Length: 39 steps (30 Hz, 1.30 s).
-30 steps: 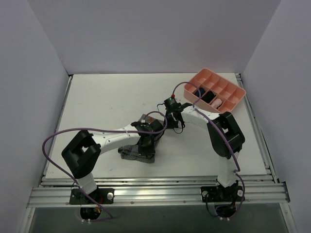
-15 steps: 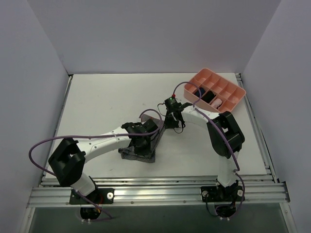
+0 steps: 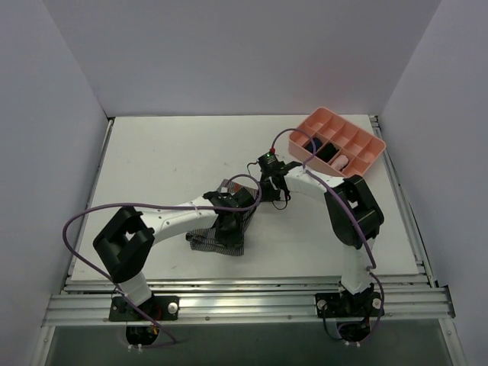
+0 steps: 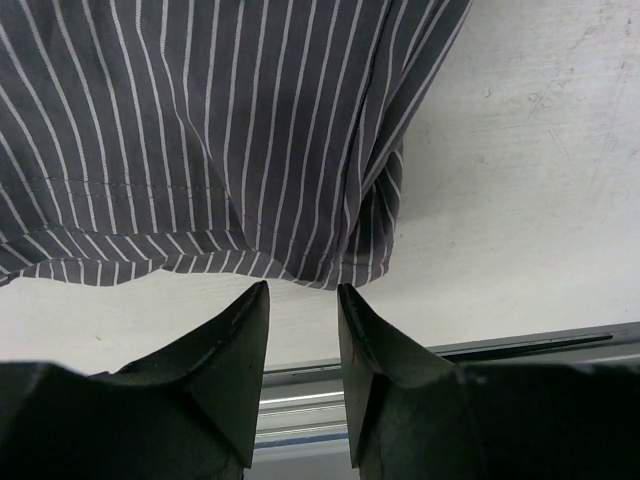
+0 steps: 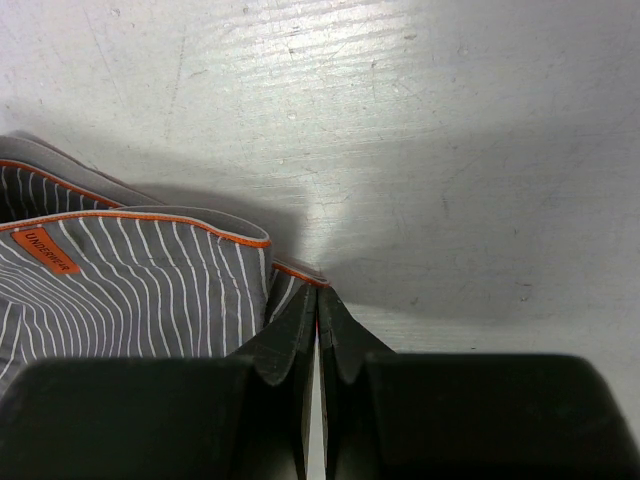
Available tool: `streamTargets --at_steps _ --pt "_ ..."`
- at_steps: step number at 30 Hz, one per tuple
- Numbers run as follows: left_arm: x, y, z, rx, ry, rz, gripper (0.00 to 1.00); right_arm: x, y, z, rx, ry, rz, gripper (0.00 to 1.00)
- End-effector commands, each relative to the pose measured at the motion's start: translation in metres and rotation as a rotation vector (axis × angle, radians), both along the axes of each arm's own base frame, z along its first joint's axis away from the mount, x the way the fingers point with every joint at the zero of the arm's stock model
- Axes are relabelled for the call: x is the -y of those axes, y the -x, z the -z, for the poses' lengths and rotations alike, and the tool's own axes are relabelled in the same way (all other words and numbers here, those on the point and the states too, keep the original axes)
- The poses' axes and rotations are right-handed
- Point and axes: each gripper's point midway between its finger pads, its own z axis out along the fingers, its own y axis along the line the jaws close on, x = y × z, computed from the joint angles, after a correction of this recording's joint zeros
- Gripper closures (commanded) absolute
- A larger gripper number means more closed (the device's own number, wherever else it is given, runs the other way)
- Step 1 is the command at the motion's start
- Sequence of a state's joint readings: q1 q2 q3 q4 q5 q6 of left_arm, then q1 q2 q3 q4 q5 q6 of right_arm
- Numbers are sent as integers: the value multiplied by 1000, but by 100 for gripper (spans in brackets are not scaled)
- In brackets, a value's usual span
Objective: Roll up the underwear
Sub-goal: Fold the underwear
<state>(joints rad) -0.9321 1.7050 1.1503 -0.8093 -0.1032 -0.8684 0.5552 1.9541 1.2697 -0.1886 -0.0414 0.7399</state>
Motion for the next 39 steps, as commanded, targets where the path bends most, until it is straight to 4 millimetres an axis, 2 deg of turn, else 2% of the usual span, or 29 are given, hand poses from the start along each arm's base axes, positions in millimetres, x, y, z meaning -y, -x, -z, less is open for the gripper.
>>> streamTargets --at_steps 1,10,12,14,15,18,25,39 --pt "14 -19 -10 63 41 4 58 12 -1 7 -12 49 21 100" --pt "16 -21 7 40 12 6 60 8 -5 3 -4 29 23 100" --pt "16 -20 10 37 10 8 66 7 -4 3 -3 29 22 100" --pt "15 -19 10 31 3 8 76 8 -4 4 -5 30 22 100" --pt "15 -19 9 32 2 8 85 9 -4 4 -5 32 24 100" --pt "10 -16 5 31 -2 5 92 10 -5 4 -4 34 27 100" --pt "7 -7 -15 56 74 2 97 16 -7 6 -10 40 34 100" --pt "11 10 -7 12 113 33 96 23 -8 10 -17 55 41 100"
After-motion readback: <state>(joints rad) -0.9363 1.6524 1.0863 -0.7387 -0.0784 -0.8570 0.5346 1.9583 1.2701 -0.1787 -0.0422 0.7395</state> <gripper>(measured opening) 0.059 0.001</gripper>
